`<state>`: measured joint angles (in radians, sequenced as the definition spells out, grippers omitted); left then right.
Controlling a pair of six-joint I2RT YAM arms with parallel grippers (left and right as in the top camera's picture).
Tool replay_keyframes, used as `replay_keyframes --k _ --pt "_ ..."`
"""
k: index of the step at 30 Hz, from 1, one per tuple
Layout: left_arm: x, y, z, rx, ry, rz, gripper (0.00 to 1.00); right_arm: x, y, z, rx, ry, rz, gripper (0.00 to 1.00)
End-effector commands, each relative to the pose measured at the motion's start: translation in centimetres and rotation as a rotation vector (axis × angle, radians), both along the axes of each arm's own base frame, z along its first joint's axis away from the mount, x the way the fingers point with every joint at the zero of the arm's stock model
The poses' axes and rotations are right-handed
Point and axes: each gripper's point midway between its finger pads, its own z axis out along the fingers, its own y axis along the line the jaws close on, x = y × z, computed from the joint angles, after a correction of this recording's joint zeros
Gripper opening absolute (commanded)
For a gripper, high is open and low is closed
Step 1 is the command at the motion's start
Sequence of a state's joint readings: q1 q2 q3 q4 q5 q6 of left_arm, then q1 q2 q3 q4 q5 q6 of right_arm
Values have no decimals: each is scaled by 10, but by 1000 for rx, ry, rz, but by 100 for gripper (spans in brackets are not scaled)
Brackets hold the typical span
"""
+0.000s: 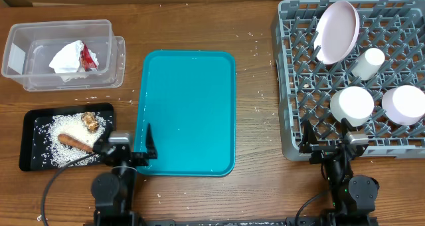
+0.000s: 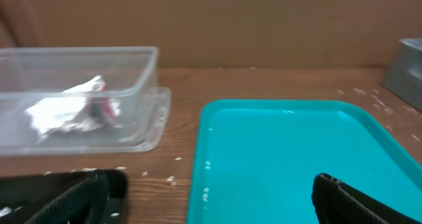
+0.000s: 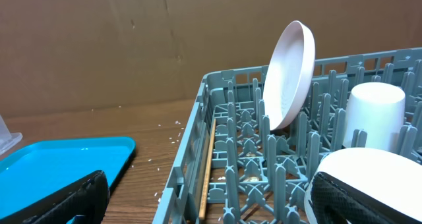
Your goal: Sort waste into correct bins and load items into the dishwasher
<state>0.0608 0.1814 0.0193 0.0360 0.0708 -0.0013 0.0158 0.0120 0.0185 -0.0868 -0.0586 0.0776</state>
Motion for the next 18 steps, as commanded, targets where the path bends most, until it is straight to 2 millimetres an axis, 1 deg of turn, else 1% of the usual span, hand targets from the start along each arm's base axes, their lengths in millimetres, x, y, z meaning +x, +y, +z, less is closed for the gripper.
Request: replay_keyframes --k 1,4,5,18 --pt "-5 -13 5 150 -42 -53 100 0 -1 -2 0 -5 -6 100" --pt "-10 -15 9 190 -66 -44 100 0 -1 -2 0 -5 -6 100" --pt "-10 -15 7 199 -59 -43 100 0 -1 -2 0 -5 -6 100" --pt "-9 -14 5 189 -49 -35 100 0 -1 -2 0 -5 -6 100"
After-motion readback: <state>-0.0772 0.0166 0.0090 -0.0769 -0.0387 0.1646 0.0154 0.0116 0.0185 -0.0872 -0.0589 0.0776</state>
